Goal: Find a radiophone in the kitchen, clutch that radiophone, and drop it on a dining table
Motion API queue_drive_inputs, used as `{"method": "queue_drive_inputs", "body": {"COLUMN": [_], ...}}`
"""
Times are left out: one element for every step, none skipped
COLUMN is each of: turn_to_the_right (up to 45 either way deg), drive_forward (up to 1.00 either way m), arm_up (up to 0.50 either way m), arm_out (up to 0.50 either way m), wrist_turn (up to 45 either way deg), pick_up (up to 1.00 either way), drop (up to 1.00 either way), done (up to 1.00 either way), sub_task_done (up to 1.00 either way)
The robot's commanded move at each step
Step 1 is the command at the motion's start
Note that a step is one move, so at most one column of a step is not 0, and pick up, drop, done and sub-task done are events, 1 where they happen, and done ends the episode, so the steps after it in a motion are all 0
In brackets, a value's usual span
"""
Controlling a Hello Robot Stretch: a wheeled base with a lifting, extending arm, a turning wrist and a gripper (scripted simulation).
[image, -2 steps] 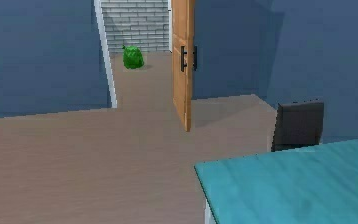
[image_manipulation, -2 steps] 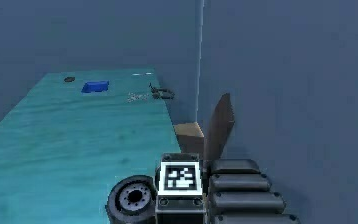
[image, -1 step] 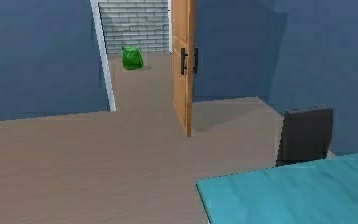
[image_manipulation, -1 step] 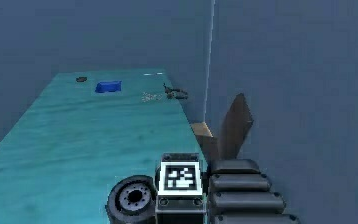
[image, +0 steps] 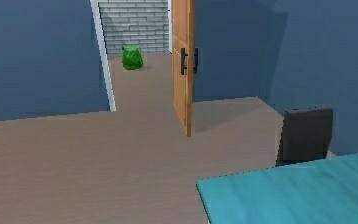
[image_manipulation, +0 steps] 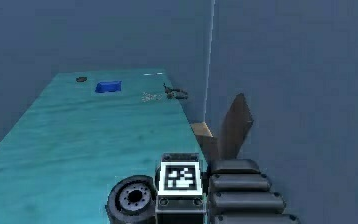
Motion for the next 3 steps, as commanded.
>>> {"method": "queue_drive_inputs", "body": {"turn_to_the_right": [0.0,0.0,0.0], "drive_forward": [0.0,0.0,0.0], "arm_up": [0.0,0.0,-0.32], "arm_out": [0.48,0.0,0.0], "wrist_turn": [0.0,39.0,0.0], "pick_up": [0.0,0.0,0.0], "drop": [0.0,0.0,0.0], "done": [0.0,0.0,0.0], "sub_task_done": [0.0,0.0,0.0]}}
